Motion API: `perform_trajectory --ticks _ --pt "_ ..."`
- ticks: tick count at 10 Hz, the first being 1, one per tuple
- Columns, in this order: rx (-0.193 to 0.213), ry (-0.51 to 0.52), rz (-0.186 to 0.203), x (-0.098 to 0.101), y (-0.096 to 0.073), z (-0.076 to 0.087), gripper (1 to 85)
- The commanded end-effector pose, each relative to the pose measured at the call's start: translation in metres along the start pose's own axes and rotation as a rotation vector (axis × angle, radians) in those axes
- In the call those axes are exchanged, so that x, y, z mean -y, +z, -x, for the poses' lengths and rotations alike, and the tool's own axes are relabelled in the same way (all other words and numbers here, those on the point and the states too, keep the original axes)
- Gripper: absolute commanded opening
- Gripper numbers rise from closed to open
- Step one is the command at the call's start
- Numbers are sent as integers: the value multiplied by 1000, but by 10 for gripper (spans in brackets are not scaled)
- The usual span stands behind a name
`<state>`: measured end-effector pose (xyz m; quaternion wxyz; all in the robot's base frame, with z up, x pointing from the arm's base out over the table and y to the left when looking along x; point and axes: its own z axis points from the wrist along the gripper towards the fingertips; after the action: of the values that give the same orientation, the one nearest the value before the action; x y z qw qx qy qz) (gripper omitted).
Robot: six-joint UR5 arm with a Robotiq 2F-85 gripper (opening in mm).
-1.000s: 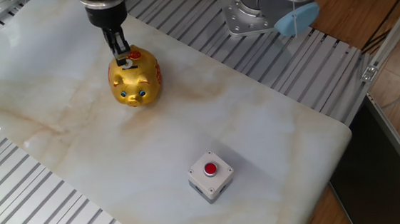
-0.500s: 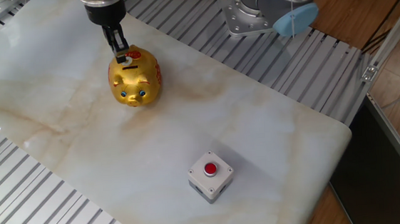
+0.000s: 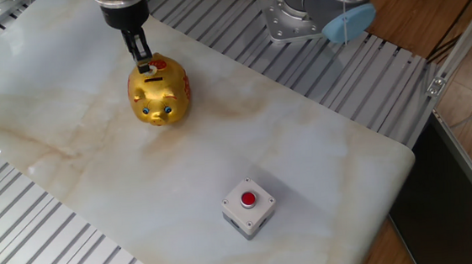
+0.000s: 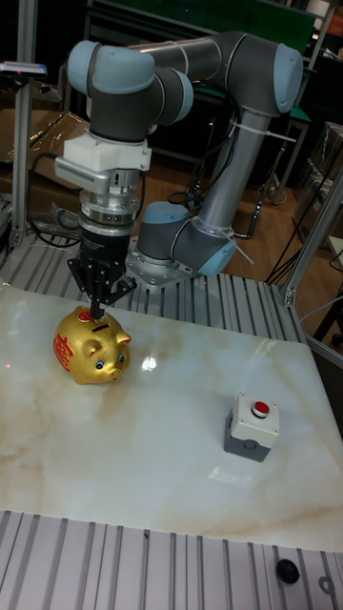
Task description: Drop coins into a piggy bank
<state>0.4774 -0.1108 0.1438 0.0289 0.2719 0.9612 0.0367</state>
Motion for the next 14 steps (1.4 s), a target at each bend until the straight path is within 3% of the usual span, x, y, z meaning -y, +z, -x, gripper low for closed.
perform_trajectory --ticks 1,5,14 --pt "-6 8 5 -1 1 -1 10" --pt "2 8 1 -11 2 2 10" --pt "1 7 -21 -5 6 3 10"
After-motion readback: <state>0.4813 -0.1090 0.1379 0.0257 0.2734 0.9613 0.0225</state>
